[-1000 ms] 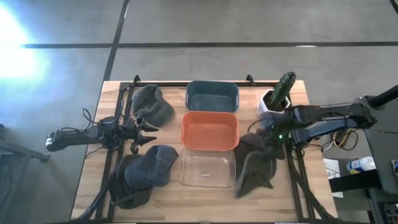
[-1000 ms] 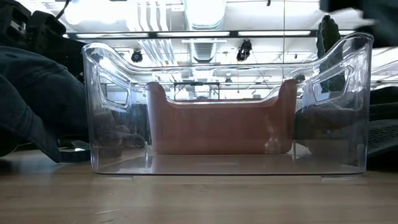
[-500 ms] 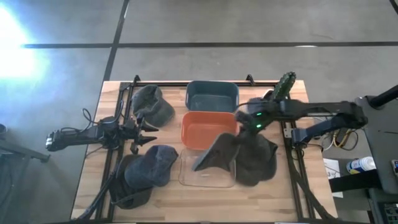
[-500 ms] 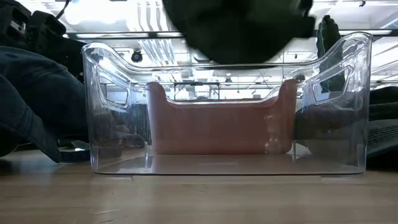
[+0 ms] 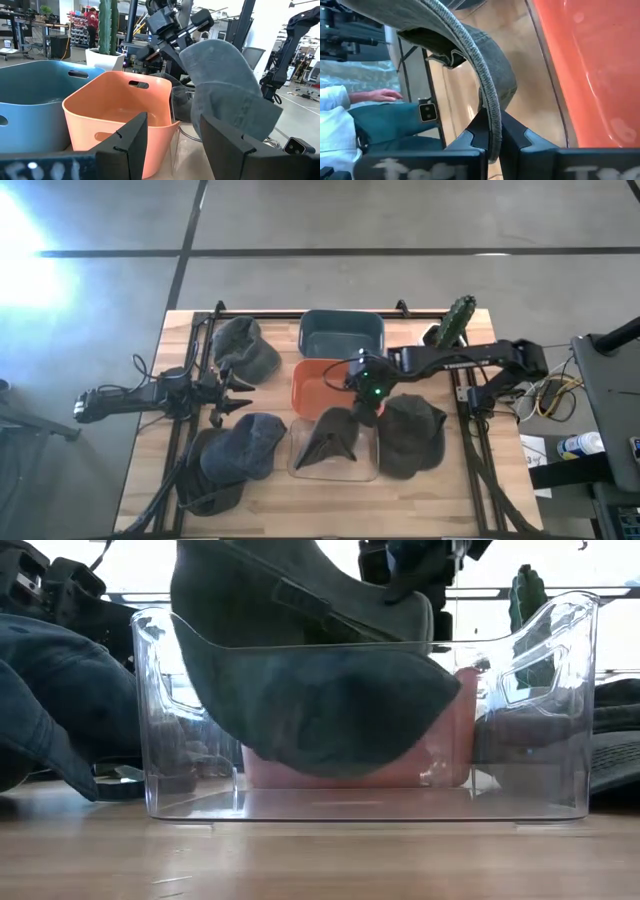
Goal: Pick & Place hat
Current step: Put the bottom gray cap into the transparent bin
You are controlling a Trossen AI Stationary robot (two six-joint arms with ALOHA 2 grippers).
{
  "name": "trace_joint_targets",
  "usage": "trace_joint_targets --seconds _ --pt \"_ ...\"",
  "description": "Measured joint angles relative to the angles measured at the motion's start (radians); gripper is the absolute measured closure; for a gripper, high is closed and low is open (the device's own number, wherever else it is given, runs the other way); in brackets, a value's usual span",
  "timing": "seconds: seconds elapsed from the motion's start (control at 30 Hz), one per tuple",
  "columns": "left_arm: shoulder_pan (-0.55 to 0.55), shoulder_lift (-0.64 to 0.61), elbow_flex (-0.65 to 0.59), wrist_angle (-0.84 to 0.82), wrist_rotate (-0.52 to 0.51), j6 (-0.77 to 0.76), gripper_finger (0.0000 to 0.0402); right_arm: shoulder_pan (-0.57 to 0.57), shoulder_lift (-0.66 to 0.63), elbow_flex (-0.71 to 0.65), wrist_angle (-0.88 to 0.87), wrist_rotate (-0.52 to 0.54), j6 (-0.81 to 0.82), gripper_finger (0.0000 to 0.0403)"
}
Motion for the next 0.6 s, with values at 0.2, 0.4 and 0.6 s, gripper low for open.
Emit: trace_joint_targets --seconds 0.2,0.4,0.6 --pt "0.0 0.0 0.0 0.0 0.0 0.0 0.0227 0.003 0.042 0.023 -0.059 0.026 0.017 0.039" --pt "0.0 0.0 0.0 0.0 0.0 0.0 0.0227 0.029 0.076 0.023 -0.06 0.116 0.071 0.039" --pt "0.0 0.0 0.0 0.0 0.0 0.0 0.0227 0.083 0.089 0.015 -0.095 0.293 0.11 0.039"
